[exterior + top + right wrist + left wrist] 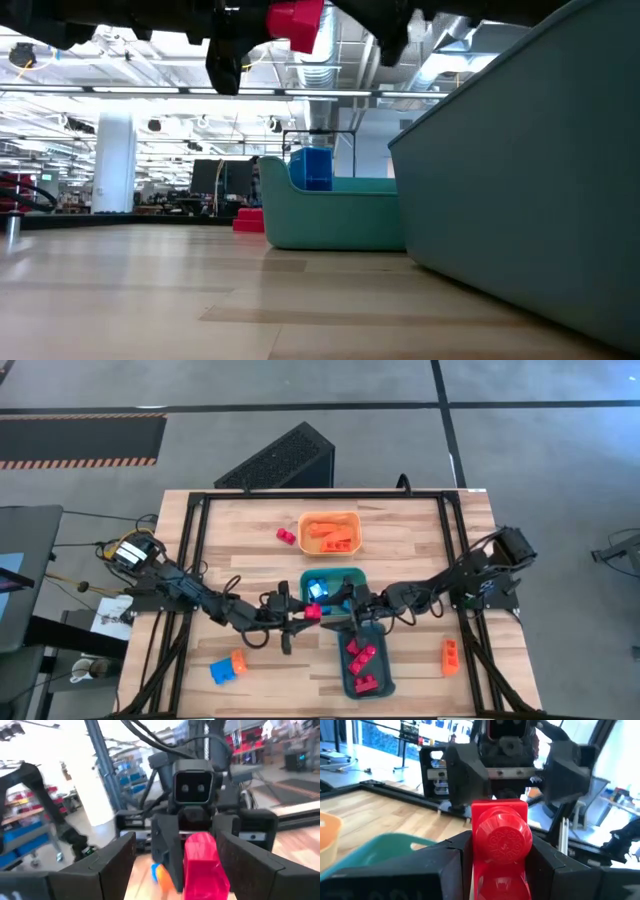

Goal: Sort & place blocks by color
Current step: Put the red game piece into the blue bin

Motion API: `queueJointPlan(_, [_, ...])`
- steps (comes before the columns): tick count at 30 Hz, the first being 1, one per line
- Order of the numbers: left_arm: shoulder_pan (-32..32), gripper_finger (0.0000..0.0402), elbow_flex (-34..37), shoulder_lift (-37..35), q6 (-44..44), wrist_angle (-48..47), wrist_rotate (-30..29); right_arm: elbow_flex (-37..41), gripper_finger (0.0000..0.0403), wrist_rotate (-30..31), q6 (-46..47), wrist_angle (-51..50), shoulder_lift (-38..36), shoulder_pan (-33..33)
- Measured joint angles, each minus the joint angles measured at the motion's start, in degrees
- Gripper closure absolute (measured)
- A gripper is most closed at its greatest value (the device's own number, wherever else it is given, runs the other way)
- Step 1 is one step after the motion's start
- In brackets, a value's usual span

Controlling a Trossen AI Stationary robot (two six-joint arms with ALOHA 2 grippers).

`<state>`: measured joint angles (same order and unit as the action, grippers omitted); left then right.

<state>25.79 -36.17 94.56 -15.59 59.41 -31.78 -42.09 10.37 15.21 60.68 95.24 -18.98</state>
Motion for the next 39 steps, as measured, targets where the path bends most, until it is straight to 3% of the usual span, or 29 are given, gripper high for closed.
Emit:
queueJointPlan(11, [-0.2, 0.0302, -0.9, -0.1, 0.9, -0.4, 0.3, -3.3, 0.0101, 0.4, 2.8, -0.2, 4.6, 1.2])
queueJointPlan(24, [-0.2, 0.0302, -0.7, 0.0, 2.5, 0.9, 0.1, -3.5, 0.0108, 0.1, 4.8, -1.7, 4.3, 1.9])
queueJointPlan(28, [-0.2, 0.0302, -0.7, 0.0, 2.0, 1.0, 0.2, -3.5, 0.0148, 0.2, 4.4, -2.0, 4.3, 1.9])
queueJointPlan(35, [-0.1, 0.0302, -0.7, 0.0, -2.1, 1.1, -0.3, -3.4, 0.0263, 0.4, 2.8, -2.9, 4.3, 1.9])
queueJointPlan(39, [-0.1, 0.0302, -0.7, 0.0, -3.4, 1.2, 0.0, -3.4, 0.0274, 0.3, 2.7, -3.1, 4.3, 1.9])
